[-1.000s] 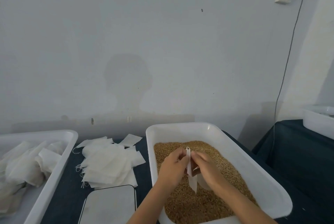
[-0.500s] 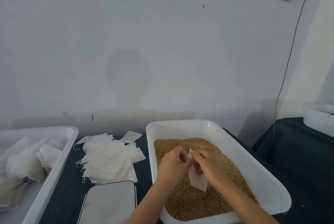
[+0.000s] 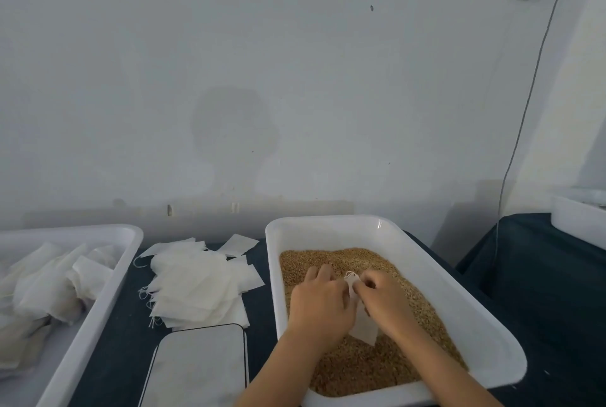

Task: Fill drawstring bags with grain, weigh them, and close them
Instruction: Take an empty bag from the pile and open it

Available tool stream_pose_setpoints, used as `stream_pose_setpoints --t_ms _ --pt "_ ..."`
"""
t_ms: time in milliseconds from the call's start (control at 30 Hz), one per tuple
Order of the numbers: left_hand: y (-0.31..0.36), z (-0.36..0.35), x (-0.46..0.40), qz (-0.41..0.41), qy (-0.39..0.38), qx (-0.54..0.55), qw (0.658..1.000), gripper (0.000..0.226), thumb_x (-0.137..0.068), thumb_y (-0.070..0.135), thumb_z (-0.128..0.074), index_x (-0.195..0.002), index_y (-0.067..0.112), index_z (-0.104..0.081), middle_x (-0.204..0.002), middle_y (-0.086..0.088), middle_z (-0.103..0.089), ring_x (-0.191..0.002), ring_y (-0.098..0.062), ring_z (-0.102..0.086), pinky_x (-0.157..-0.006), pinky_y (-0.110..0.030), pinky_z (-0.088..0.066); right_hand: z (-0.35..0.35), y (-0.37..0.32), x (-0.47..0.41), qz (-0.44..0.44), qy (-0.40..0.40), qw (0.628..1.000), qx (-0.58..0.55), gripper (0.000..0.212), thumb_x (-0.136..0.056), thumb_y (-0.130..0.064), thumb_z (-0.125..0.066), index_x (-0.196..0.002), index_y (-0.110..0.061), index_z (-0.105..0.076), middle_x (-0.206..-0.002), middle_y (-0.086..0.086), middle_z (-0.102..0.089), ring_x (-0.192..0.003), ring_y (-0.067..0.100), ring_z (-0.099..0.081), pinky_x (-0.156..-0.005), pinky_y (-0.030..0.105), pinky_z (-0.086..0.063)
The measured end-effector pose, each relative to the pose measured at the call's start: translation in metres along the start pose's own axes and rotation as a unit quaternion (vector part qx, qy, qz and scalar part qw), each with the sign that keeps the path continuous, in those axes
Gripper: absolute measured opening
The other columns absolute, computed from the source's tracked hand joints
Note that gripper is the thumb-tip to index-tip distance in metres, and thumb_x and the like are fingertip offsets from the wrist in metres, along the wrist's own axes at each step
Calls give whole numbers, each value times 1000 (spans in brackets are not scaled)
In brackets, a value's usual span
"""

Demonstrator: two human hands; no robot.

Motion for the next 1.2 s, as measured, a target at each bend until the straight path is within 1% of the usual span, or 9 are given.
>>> stream_pose_setpoints --t_ms 133,267,400,633,867,933,1033,1100,1200 --pt "14 -2 3 -72 -21 38 996 51 -90 58 -32 -100 16 -60 -113 5 -42 -106 -10 -36 -83 -24 -41 5 5 -1 -43 19 991 -122 29 -93 -12 -51 -65 -7 -51 -56 4 -47 -49 13 -44 -48 24 -39" --pt "3 20 1 -48 101 174 978 22 -93 30 -52 -82 11 -59 -113 13 -36 -103 -3 -31 -85 -9 -28 0 13 3 -130 -19 948 -291 33 -99 -18 -40 -73 -4 -55 -56 4 -56 -45 14 -52 -43 24 -43" --pt "-5 31 2 -20 146 214 966 28 -92 22 -54 -67 19 -44 -112 18 -34 -97 -4 -31 -81 -12 -27 -13 21 7 -201 -94 936 -272 10 -95 -9 -47 -101 -8 -55 -57 6 -61 -48 18 -52 -45 27 -41" --pt "-3 32 2 -27 116 213 970 29 -94 19 -52 -67 17 -42 -102 16 -42 -91 -7 -34 -75 -11 -25 -13 26 4 -231 -97 889 -382 11 -90 8 -49 -95 3 -57 -51 3 -49 -38 9 -39 -30 17 -28" --pt "-4 24 2 23 60 228 972 20 -97 30 -46 -78 32 -42 -66 13 -39 -71 -10 -38 -59 -23 -28 -8 32 2 -261 -33 867 -423 16 -92 12 -44 -88 2 -57 -59 13 -58 -50 17 -54 -39 23 -48" --pt "-4 29 3 28 88 199 976 11 -97 28 -48 -93 22 -56 -71 12 -46 -75 -10 -41 -59 -20 -29 -5 32 2 -245 -29 910 -334 14 -93 7 -45 -95 0 -57 -66 11 -64 -54 17 -58 -46 25 -49" --pt "-4 37 5 32 132 125 983 13 -95 18 -52 -102 16 -63 -93 3 -63 -88 -14 -47 -68 -19 -34 17 30 -5 -114 -16 990 82 26 -95 -10 -50 -120 -8 -47 -94 0 -59 -71 10 -57 -57 21 -45" --pt "-7 35 5 57 121 86 987 27 -89 4 -55 -112 19 -59 -108 0 -58 -99 -17 -46 -74 -22 -36 19 36 -5 -77 -81 957 266 47 -93 -24 -56 -132 -9 -35 -108 -2 -57 -86 11 -57 -72 23 -48" --pt "-15 31 6 92 100 68 988 43 -85 -4 -47 -117 24 -50 -114 2 -47 -103 -14 -40 -74 -20 -31 21 48 3 -114 -172 904 373 46 -87 -33 -64 -125 -16 -45 -116 -5 -58 -108 17 -54 -98 36 -40"
Point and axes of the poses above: each hand's wrist, its own x-axis away from the middle knuckle, its own z-axis out of the back of the hand, y = z × x, the point moved 7 cm from there along -x, towards the middle knuckle
